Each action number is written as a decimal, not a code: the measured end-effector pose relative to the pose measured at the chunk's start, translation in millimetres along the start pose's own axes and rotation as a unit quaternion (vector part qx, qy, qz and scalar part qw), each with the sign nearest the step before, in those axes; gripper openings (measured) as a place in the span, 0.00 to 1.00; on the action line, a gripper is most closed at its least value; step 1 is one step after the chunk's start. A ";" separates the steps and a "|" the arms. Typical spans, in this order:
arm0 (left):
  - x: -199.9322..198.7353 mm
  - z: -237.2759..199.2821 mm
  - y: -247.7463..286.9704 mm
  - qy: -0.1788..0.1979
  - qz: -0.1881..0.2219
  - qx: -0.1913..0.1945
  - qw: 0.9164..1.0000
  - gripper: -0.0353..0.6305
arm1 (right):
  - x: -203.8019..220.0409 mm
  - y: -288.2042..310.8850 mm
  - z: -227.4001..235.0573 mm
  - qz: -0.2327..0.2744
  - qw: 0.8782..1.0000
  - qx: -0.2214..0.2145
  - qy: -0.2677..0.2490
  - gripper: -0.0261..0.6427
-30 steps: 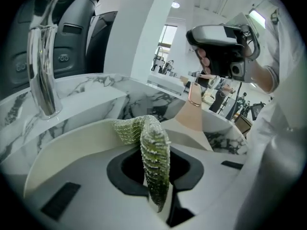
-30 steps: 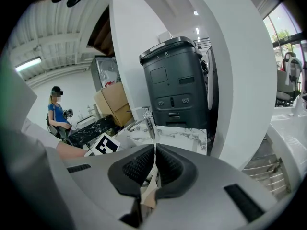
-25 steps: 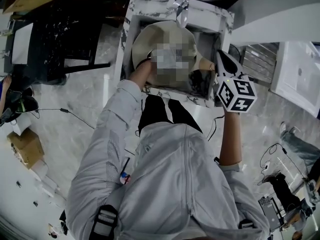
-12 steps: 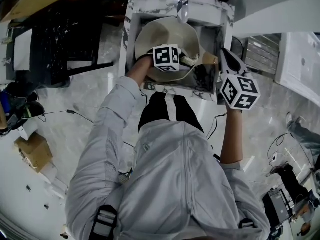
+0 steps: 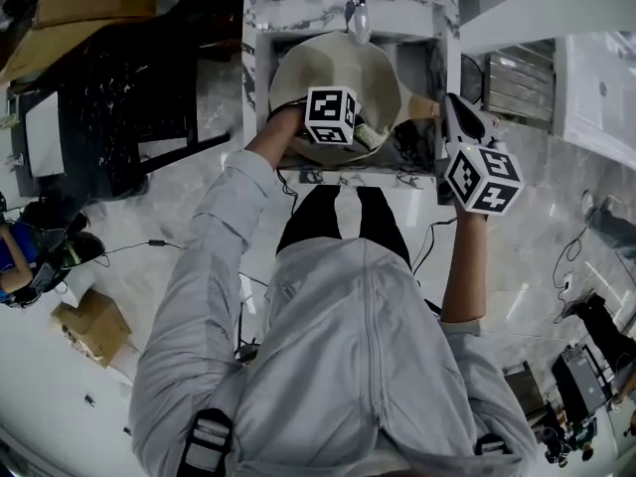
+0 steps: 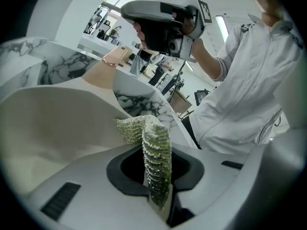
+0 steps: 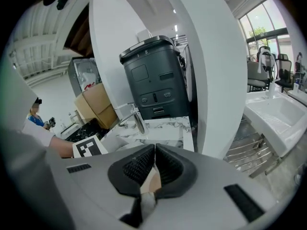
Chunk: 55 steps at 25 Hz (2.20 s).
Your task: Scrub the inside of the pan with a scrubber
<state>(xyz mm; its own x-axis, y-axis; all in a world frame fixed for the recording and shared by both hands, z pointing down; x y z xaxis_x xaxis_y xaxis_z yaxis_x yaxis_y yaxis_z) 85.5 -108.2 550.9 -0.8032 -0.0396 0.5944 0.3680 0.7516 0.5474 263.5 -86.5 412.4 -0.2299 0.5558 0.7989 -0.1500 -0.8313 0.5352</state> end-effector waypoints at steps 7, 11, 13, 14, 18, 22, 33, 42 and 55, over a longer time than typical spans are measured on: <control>14.5 7.0 -2.9 -0.006 -0.037 0.061 0.997 0.16 | 9.4 1.7 -18.4 0.005 1.000 0.022 0.011 0.09; 25.5 13.6 -5.2 -0.005 -0.074 0.095 0.993 0.16 | 14.5 3.5 -33.2 0.015 0.999 0.032 0.017 0.09; 28.3 16.8 -8.5 -0.006 -0.090 0.112 0.990 0.16 | 16.1 4.8 -41.3 0.019 0.999 0.035 0.018 0.09; 30.4 18.1 -9.8 -0.008 -0.102 0.121 0.987 0.16 | 17.2 5.0 -45.3 0.020 0.999 0.036 0.018 0.09; 45.5 23.0 -9.7 -0.017 -0.163 0.151 0.975 0.16 | 24.9 4.2 -59.3 0.017 0.999 0.036 0.014 0.09; 53.2 23.5 -11.7 -0.023 -0.192 0.160 0.968 0.16 | 29.6 5.6 -66.0 0.010 0.999 0.035 0.013 0.09; 85.8 24.0 -20.0 0.007 -0.338 0.144 0.930 0.16 | 33.2 8.6 -72.7 0.004 0.999 0.040 0.008 0.09; 108.3 20.5 -37.1 0.023 -0.433 0.121 0.893 0.16 | 36.4 8.4 -80.5 -0.002 0.999 0.043 0.003 0.09; 124.8 -12.0 -61.0 0.043 -0.549 0.055 0.833 0.16 | 39.4 10.2 -84.4 -0.011 0.998 0.056 -0.004 0.09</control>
<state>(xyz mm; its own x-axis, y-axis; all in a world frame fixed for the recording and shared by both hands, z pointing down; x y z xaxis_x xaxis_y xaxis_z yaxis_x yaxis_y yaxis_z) -31.6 -166.9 598.8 -0.5897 -0.7859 -0.1862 -0.6150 0.2875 0.7343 171.8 -73.3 426.2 -0.2202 0.5740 0.7887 -0.0456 -0.8137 0.5794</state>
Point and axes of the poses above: the fingertips, and each gripper's own axes: y forward along the fingers, z to its right, x out of its underside, the point moved 8 cm from there along -y, backward along the fingers, and after that the axes turned 4 degrees about z, right-handed, at the moved point
